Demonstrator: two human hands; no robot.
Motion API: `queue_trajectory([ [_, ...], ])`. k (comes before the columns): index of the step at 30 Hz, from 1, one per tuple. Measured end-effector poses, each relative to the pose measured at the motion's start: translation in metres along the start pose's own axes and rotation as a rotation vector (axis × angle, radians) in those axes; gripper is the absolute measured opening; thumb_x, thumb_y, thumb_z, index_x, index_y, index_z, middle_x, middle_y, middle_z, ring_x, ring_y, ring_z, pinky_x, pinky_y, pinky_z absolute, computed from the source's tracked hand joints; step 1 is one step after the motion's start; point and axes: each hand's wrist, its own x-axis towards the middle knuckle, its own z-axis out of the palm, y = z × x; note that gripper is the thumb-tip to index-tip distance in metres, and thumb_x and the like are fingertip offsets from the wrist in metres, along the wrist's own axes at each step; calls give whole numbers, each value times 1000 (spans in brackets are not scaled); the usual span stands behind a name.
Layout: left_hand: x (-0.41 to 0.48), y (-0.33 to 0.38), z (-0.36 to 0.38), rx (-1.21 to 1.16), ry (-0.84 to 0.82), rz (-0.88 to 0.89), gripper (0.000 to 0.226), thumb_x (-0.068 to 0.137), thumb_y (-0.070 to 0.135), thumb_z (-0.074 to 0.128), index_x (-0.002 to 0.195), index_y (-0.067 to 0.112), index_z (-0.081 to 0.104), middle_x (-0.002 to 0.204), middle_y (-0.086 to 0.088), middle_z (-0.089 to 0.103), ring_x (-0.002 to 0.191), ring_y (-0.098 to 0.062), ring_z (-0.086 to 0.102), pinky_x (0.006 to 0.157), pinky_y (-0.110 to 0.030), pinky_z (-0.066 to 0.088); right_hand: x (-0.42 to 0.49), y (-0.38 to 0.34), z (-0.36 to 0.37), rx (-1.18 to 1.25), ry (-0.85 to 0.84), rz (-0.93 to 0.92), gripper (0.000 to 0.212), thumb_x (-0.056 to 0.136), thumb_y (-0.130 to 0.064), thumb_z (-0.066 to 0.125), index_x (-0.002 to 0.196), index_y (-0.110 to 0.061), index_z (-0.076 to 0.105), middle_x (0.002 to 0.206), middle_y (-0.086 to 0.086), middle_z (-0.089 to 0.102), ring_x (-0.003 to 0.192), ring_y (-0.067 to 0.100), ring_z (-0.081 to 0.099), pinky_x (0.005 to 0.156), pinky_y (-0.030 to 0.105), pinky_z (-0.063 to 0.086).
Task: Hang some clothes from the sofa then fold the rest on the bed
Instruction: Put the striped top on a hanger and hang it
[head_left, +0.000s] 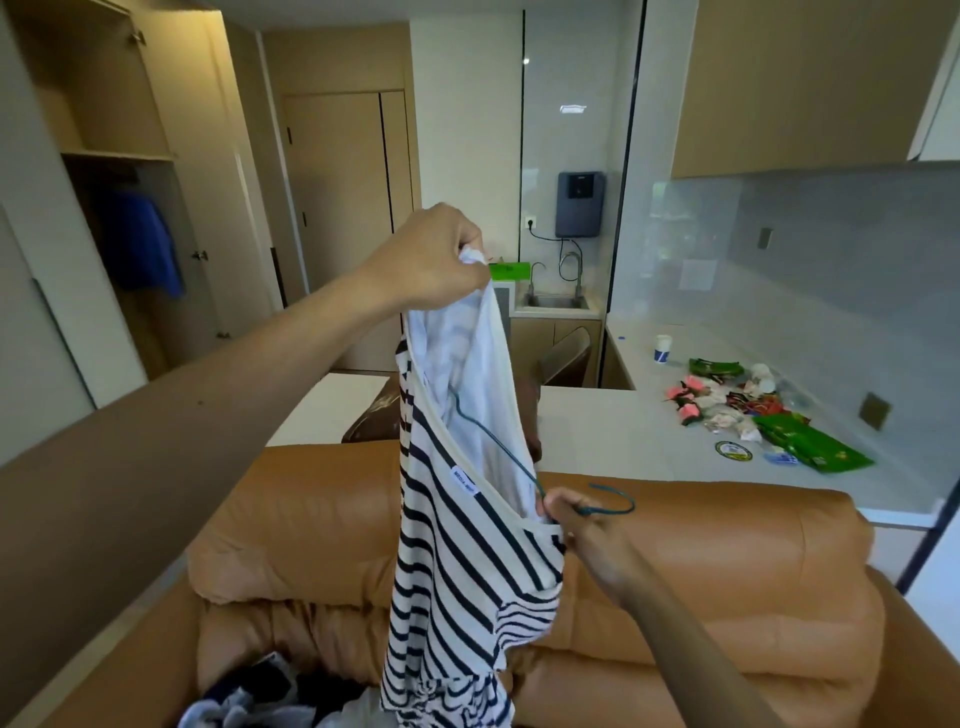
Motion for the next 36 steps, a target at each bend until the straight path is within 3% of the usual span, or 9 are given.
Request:
queue_trajectory([
  [6, -18, -47, 3, 363, -46, -20, 27, 83, 18, 70, 64, 4, 59, 65, -10, 53, 66, -30, 55, 57, -40, 42, -12, -23, -21, 205, 39, -78, 36, 100, -23, 55, 75, -1, 42, 72, 10, 32, 65, 20, 29, 61, 36, 21],
  [10, -31, -50, 14, 512, -71, -123, 32, 92, 26, 64, 66, 14, 49, 67, -4, 49, 61, -20, 47, 50, -30, 31, -11, -35, -22, 62, 34, -153, 29, 102, -15, 52, 80, 5, 50, 76, 6, 52, 72, 19, 41, 66, 36, 29],
  [13, -39, -37, 27, 669, -40, -130, 26, 98, 30, 56, 79, 14, 49, 74, 0, 47, 65, -17, 46, 52, -27, 31, -12, -44, -17, -124, 63, -207, 28, 103, -9, 52, 77, -6, 60, 83, 14, 60, 81, 19, 53, 75, 32, 41],
  [17, -42, -27, 39, 806, -99, -183, 32, 100, 25, 51, 71, 15, 42, 71, 0, 40, 73, -22, 48, 53, -25, 29, -16, -55, -8, -319, 35, -252, 29, 101, -12, 55, 74, -20, 63, 74, -5, 61, 74, 9, 55, 71, 22, 43],
  [22, -46, -19, 48, 609, -211, -182, 25, 96, 20, 55, 73, 15, 46, 75, -2, 45, 72, -21, 49, 51, -28, 30, -20, -69, 7, -540, -99, -237, 31, 100, -8, 57, 72, -19, 62, 67, -14, 52, 66, 2, 46, 64, 19, 36],
  [26, -56, -10, 64, 293, -404, -52, 25, 83, 24, 63, 82, -1, 62, 85, -19, 62, 71, -25, 50, 61, -30, 36, -17, -89, 17, -465, -32, -221, 26, 99, -8, 58, 75, -11, 66, 67, -15, 59, 68, 1, 53, 69, 15, 40],
  [29, -75, -12, 73, 125, -509, 96, 11, 88, 20, 68, 88, 10, 62, 80, 2, 60, 69, -13, 51, 60, -30, 37, -19, -104, 17, -492, 43, -229, 26, 99, -11, 59, 75, -9, 69, 67, -10, 64, 67, -2, 56, 71, 12, 41],
  [32, -94, -25, 80, 18, -461, 243, 18, 95, 36, 64, 87, 20, 62, 85, 10, 63, 78, -8, 57, 72, -30, 45, -25, -116, 16, -564, 99, -216, 25, 98, -19, 61, 76, -17, 73, 70, -7, 66, 67, -1, 57, 67, 17, 43],
  [36, -110, -39, 82, 120, -303, 268, 24, 97, 44, 46, 74, 43, 46, 67, 8, 52, 64, -12, 51, 63, -40, 47, -37, -133, 9, -482, 158, -206, 19, 96, -18, 66, 81, -13, 76, 80, -6, 74, 76, 1, 66, 75, 16, 47],
])
